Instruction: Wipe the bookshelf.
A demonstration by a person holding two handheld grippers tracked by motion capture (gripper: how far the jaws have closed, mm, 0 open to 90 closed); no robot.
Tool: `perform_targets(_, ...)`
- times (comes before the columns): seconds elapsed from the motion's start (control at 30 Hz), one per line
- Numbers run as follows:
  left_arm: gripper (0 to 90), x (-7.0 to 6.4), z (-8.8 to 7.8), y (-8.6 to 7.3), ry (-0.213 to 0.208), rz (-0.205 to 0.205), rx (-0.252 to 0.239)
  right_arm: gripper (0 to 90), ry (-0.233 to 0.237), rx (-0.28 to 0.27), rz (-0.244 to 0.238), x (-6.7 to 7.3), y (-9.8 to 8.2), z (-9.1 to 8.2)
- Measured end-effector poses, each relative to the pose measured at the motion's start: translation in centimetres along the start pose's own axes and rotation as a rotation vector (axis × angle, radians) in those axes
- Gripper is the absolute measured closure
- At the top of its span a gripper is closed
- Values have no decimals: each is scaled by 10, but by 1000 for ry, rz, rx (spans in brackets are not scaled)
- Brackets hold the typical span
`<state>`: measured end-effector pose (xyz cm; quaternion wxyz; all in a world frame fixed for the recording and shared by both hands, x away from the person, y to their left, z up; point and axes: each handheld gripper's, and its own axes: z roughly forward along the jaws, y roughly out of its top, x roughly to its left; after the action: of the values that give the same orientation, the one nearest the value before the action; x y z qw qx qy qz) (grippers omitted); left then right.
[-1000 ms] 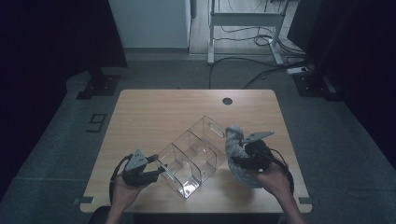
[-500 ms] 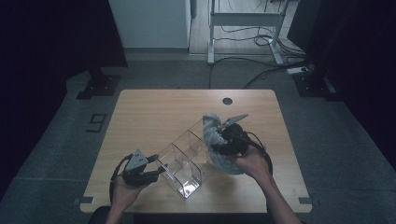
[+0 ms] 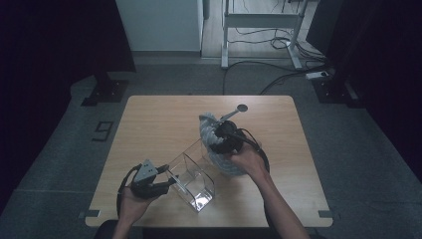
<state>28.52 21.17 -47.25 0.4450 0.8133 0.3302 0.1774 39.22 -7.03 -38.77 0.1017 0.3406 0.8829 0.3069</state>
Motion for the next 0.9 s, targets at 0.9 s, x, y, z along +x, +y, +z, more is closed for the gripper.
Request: perform_targets(0.9, 449, -2, 0, 1, 13, -10, 13, 621, -44, 78, -29, 5, 11, 32)
